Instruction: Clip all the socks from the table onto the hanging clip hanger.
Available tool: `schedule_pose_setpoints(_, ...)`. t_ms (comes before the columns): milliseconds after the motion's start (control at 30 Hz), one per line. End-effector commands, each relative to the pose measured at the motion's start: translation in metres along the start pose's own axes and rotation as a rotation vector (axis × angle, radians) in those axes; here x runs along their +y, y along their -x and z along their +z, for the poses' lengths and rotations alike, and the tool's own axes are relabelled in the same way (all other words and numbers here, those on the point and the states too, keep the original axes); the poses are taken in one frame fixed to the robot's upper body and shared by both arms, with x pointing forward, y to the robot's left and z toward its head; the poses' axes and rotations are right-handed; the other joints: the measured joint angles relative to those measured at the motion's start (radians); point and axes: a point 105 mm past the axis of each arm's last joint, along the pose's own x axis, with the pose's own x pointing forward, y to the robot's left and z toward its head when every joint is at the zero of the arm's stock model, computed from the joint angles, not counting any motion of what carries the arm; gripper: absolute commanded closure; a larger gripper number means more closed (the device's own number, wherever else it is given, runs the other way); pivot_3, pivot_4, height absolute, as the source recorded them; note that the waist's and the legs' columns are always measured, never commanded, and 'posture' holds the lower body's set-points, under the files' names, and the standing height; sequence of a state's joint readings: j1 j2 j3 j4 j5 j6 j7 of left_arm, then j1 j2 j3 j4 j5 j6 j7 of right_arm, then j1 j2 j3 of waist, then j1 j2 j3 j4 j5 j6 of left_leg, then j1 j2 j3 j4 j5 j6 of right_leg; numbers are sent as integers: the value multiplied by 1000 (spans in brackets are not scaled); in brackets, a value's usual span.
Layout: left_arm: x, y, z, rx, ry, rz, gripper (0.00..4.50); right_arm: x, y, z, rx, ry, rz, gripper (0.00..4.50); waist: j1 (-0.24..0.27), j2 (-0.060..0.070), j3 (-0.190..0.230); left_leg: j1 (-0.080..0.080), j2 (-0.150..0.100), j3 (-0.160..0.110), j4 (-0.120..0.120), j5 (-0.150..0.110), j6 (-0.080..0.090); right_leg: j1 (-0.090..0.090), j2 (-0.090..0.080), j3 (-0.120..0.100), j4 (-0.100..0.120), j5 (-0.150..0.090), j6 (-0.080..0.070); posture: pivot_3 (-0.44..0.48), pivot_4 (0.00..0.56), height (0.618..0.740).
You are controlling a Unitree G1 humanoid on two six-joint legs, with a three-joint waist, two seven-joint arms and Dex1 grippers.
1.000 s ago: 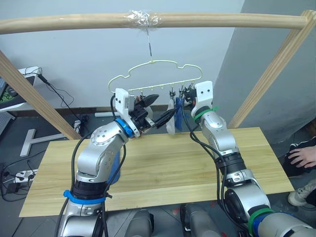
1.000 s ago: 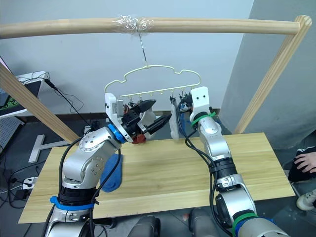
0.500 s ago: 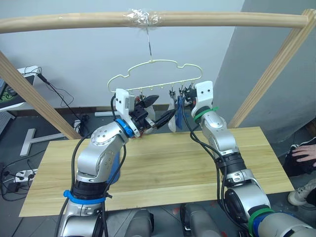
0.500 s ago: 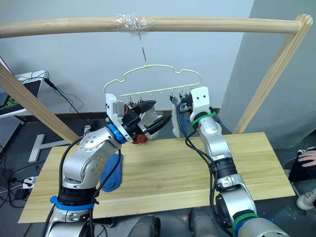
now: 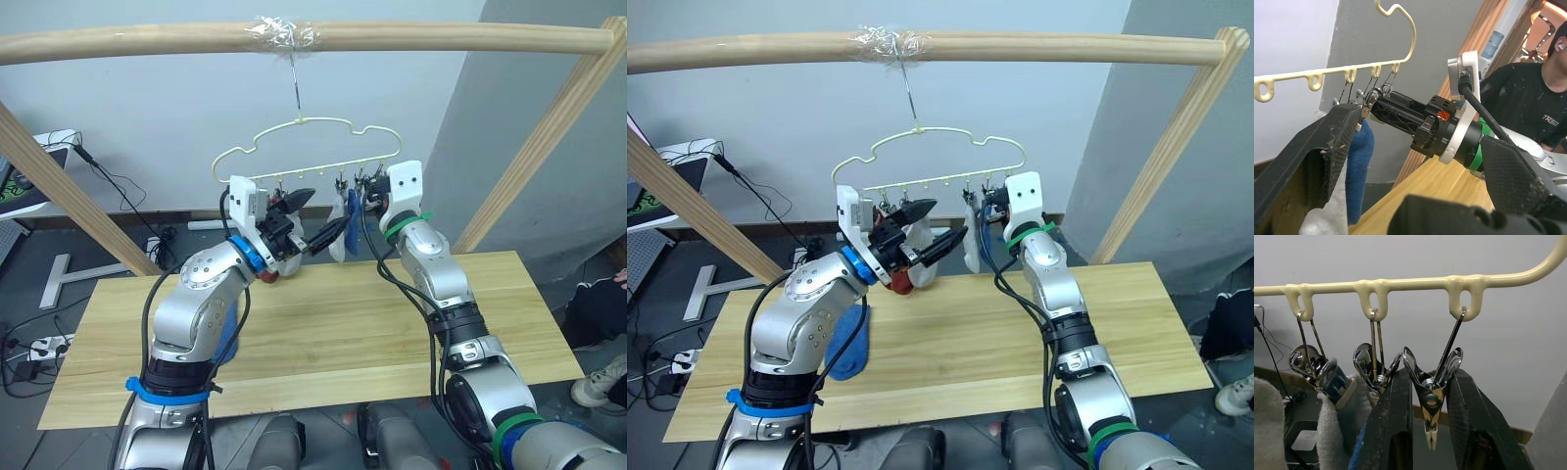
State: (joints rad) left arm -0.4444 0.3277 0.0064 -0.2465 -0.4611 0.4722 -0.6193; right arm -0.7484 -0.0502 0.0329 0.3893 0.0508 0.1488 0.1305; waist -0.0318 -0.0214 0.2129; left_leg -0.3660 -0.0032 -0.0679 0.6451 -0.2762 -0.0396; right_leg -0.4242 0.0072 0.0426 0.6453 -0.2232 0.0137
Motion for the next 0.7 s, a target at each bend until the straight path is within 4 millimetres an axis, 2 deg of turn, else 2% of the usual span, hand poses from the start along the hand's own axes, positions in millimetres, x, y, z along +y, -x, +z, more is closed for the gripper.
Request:
schedule_pose_setpoints(33,-5,-1,17,-49,-45,-19,0,-1,-2,20,-67,16,-7,3530,0,0,0,0,0,0,0,0,0,0,0,0,0,0,0,50,208,740)
schedule_pose_setpoints(200,-4,-2,17,-51,-48,-19,0,0,-2,20,-70,7,1,3530,0,0,0,0,0,0,0,0,0,0,0,0,0,0,0,50,208,740)
schedule_pose_setpoints(300,-4,-2,17,-50,-48,-19,0,-1,-2,20,-69,15,-8,2965,0,0,1,0,0,0,0,0,0,0,0,0,0,0,0,50,207,740)
schedule_pose_setpoints(700,-4,-2,18,-51,-50,-20,0,0,-3,20,-69,14,-5,2965,0,0,1,0,0,0,0,0,0,0,0,0,0,0,0,52,201,740)
